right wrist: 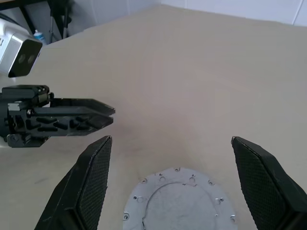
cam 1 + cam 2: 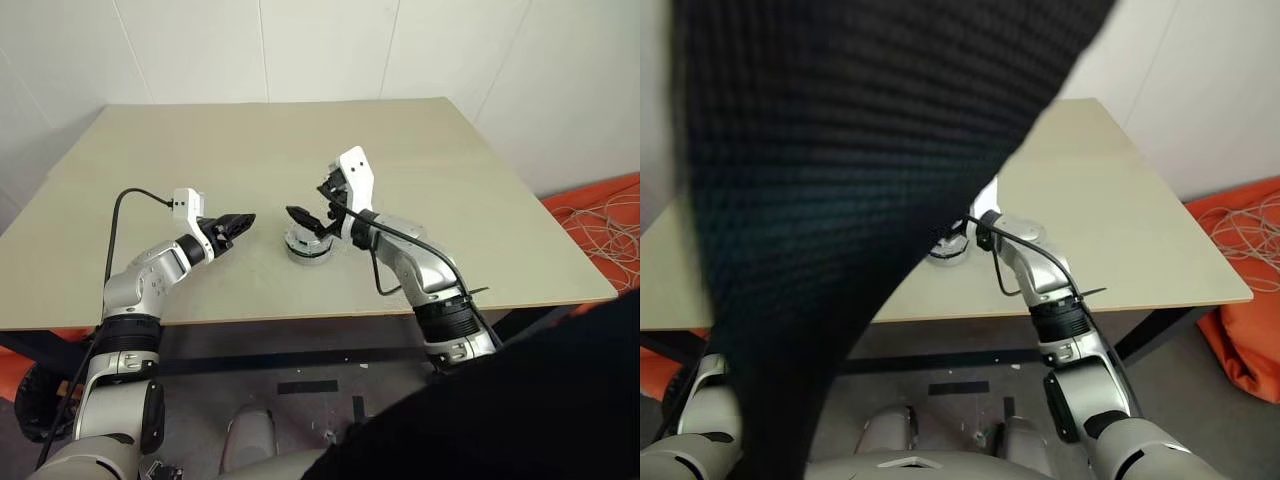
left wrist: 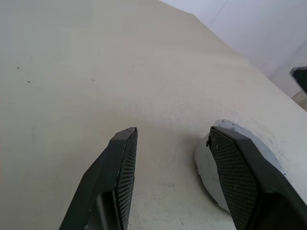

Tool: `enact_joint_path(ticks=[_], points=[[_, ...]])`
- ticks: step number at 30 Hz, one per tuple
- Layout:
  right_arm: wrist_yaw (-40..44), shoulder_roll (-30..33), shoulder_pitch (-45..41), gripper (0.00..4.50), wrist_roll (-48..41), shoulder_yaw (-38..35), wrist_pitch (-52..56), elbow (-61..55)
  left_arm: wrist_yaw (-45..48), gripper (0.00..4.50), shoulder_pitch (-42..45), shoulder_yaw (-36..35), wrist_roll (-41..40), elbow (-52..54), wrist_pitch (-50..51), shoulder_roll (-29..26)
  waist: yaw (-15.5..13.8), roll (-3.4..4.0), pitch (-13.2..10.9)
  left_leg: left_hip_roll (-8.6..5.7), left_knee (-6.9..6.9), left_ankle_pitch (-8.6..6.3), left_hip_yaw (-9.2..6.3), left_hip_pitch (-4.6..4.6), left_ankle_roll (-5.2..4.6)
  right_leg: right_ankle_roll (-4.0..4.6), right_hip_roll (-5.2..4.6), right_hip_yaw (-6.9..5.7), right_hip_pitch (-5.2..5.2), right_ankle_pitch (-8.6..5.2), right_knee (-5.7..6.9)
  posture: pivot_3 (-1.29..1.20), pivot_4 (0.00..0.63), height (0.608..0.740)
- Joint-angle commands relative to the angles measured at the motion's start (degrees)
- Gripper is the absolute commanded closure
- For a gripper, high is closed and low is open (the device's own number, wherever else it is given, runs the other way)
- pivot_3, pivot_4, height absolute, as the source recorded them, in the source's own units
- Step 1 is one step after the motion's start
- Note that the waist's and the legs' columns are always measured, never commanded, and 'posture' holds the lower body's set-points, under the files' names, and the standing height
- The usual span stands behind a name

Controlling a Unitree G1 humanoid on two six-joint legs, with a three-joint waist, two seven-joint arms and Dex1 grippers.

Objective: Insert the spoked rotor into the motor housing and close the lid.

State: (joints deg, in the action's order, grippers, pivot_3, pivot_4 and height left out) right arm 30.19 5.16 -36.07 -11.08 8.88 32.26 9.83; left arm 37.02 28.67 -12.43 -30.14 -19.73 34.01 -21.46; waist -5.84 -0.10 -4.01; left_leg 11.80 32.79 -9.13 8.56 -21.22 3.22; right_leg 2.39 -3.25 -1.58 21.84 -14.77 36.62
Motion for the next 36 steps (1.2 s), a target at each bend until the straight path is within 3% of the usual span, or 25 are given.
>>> enact_joint_path(ticks=[1, 18, 24, 36], points=[[-0.09, -0.02, 0.57, 0.02, 1.25, 1.09, -0.89, 3.69, 0.23, 1.95, 0.16, -0.80, -0.20, 2.03, -0.56, -0.63, -0.02, 0.00, 0.00, 0.00, 0.00, 0.00, 0.00, 0.00, 0.00, 0.00, -0.01, 0.00, 0.00, 0.00, 0.00, 0.00, 0.000, 0.740], [-0.46, 0.38, 0.70, 0.02, 5.17, 2.80, -6.79, 9.27, -0.26, 1.95, -0.25, -1.10, -0.33, 2.74, -0.44, -0.65, 0.06, 0.00, 0.00, 0.00, -0.01, 0.00, 0.01, -0.06, 0.01, 0.00, 0.01, 0.01, 0.09, 0.00, 0.00, 0.00, 0.000, 0.740], [-0.68, 0.95, 1.01, 1.34, 7.68, 3.74, -10.01, 10.83, -0.12, 1.95, 0.25, -1.20, -0.13, 2.10, -0.77, -0.87, 0.07, 0.00, 0.00, 0.00, -0.01, 0.00, 0.01, -0.06, 0.01, 0.00, 0.01, 0.01, 0.08, 0.00, 0.00, 0.00, 0.000, 0.740], [1.61, 2.57, 0.97, 1.34, 6.95, 1.62, -9.84, 9.32, -0.09, 1.95, 0.57, -1.26, -0.07, 1.67, -1.22, -0.75, -0.12, 0.00, 0.00, 0.00, 0.00, 0.01, 0.00, -0.06, 0.01, 0.00, -0.01, 0.01, 0.06, 0.00, 0.01, 0.00, 0.000, 0.740]])
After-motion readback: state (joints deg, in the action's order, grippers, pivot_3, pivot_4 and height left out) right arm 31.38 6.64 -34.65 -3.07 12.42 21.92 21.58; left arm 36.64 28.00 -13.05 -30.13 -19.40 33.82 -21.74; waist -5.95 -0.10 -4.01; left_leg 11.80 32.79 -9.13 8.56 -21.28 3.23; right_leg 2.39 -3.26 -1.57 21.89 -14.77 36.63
